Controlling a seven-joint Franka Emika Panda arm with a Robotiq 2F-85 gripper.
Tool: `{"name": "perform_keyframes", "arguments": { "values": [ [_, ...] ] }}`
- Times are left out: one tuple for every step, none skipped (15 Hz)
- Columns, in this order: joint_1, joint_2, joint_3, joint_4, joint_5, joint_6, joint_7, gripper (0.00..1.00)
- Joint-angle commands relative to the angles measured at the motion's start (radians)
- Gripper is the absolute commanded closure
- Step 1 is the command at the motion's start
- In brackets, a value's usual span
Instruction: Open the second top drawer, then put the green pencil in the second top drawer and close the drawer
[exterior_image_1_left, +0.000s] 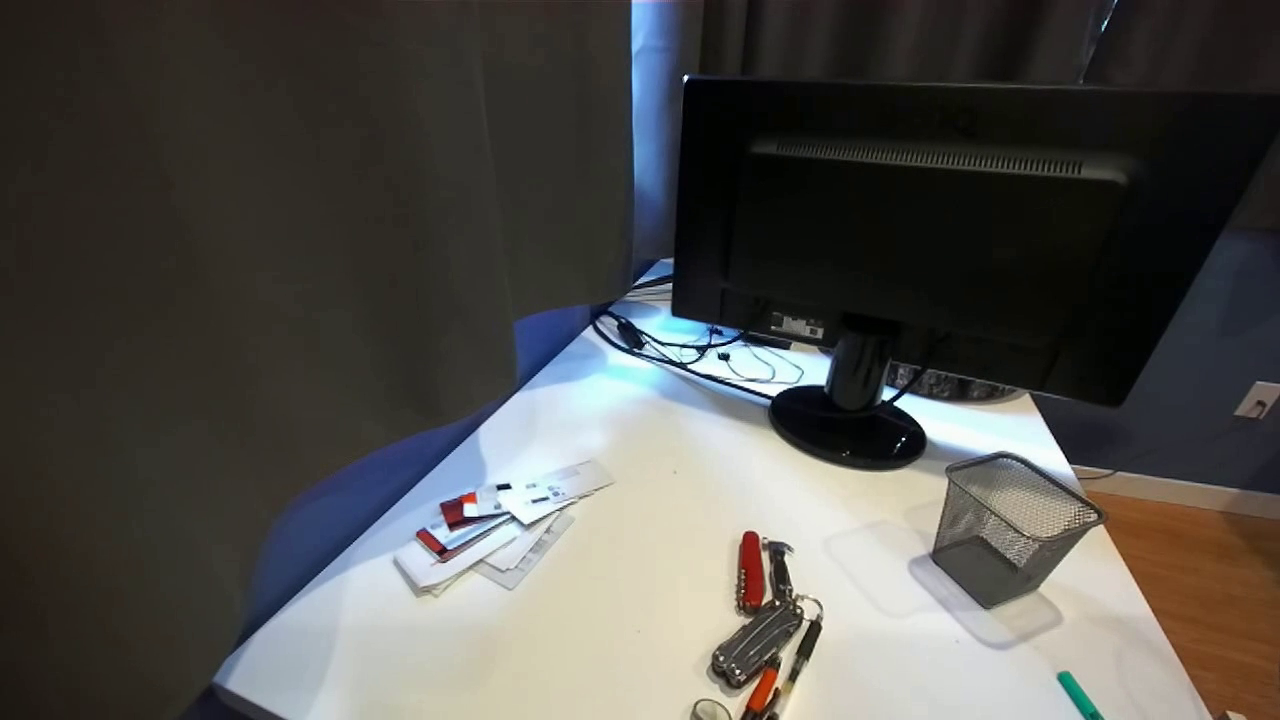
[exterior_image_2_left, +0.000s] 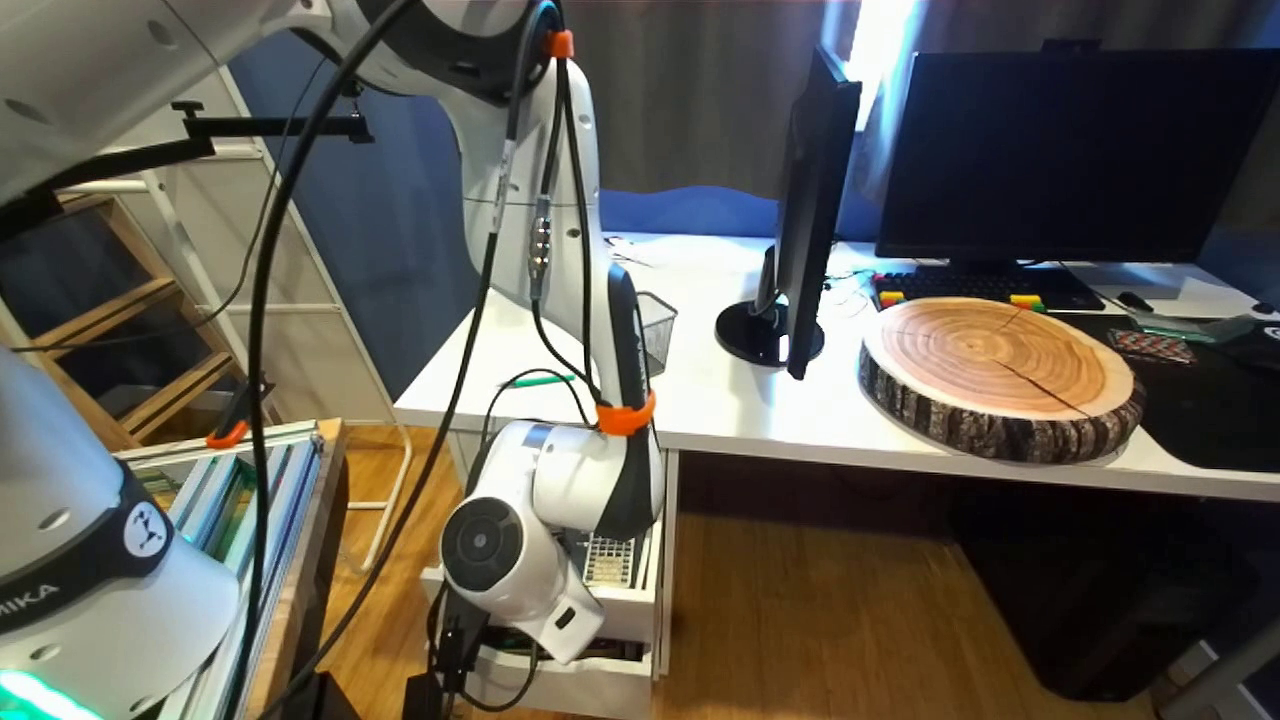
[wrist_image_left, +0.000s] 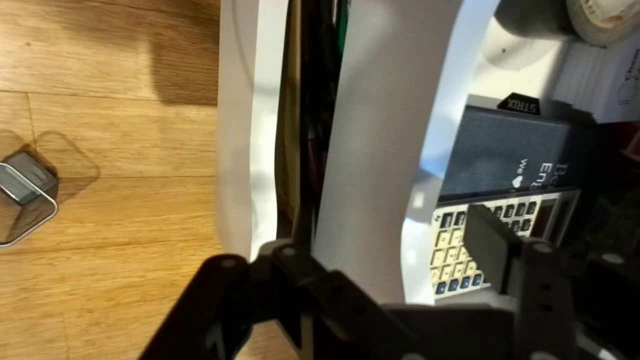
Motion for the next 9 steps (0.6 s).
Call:
{"name": "perform_keyframes", "arguments": {
  "values": [
    [0.011,-0.11,-0.009,-0.07,-0.047,0.029,-0.03,0.0],
    [0.013,-0.137,-0.008,-0.084,-0.06,0.044,-0.032,0.0],
    [0.016,-0.166,-0.007,-0.099,-0.069,0.06,-0.04,0.0],
    [0.021,-0.198,-0.007,-0.115,-0.074,0.079,-0.049,0.0],
    [0.025,-0.233,-0.004,-0.131,-0.086,0.102,-0.052,0.0],
    [0.032,-0.273,0.002,-0.15,-0.102,0.129,-0.054,0.0],
    [0.035,-0.308,0.008,-0.164,-0.119,0.149,-0.06,0.0],
    [0.042,-0.348,0.016,-0.181,-0.137,0.176,-0.063,0.0],
    [0.048,-0.383,0.027,-0.193,-0.158,0.207,-0.06,0.0]
  ]
}}
